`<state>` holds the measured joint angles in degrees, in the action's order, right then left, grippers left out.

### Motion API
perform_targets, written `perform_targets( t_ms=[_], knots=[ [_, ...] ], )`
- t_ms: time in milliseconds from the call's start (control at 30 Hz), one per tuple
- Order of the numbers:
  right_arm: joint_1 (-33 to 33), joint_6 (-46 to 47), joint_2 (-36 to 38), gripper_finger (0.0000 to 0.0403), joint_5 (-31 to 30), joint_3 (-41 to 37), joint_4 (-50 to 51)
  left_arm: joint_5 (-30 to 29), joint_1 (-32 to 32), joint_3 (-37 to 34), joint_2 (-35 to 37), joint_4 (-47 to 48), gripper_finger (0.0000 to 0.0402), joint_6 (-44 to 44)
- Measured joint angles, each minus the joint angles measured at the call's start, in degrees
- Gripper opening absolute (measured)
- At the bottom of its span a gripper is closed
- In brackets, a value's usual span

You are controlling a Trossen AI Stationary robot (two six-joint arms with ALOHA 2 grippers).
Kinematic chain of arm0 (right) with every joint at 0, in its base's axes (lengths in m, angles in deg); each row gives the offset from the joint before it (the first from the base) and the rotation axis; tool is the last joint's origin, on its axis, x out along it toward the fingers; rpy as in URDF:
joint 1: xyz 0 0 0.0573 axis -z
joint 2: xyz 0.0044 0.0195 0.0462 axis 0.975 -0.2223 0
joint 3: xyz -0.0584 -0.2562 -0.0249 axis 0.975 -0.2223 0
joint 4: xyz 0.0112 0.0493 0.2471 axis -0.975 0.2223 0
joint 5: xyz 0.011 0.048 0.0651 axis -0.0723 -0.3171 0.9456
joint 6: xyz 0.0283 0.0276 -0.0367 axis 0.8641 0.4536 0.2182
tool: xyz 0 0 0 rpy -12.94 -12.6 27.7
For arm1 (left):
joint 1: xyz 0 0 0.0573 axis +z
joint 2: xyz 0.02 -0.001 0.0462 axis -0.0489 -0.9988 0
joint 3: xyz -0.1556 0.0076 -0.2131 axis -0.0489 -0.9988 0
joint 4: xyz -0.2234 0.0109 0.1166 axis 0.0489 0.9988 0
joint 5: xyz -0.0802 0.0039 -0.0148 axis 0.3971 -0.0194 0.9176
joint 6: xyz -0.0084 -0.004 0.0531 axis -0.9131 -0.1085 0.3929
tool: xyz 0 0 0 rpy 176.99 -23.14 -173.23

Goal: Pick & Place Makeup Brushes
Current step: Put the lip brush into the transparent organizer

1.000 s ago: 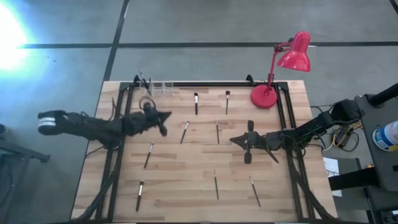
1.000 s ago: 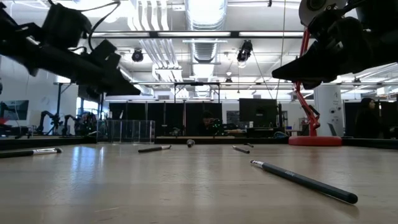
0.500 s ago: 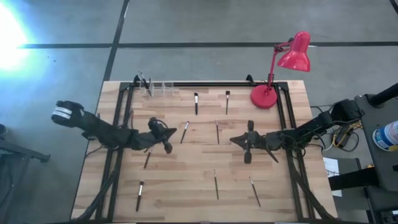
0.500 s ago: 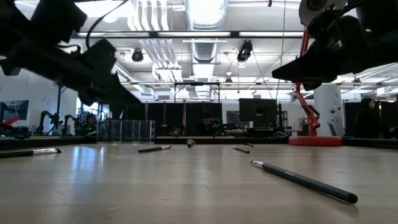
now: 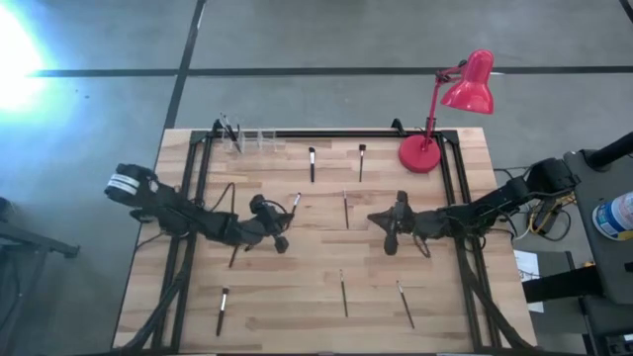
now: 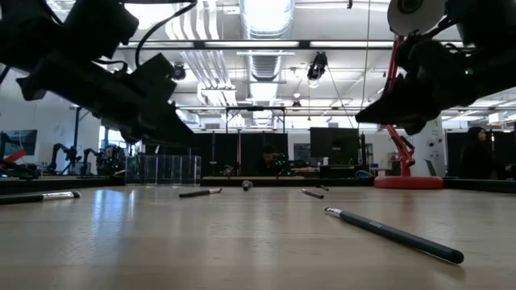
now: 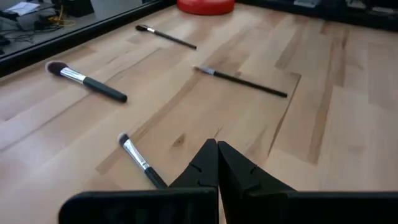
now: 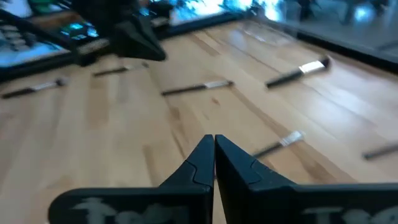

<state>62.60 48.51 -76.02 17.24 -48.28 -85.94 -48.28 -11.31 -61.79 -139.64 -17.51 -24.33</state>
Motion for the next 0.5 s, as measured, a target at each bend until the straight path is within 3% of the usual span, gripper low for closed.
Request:
perform_targets(
  t_ms=[167,500],
  knots=[
    [2.75,6.01,-3.8,0.003,-1.4,4.91,7.65,-1.58,0.02,0.72,-4.5,-1.17,0.0,0.69],
    [11.95,15.66,-21.46,0.0123,-0.51,21.51,23.67,-2.02,-0.02,0.37,-7.42,-2.79,0.0,0.47]
  ],
)
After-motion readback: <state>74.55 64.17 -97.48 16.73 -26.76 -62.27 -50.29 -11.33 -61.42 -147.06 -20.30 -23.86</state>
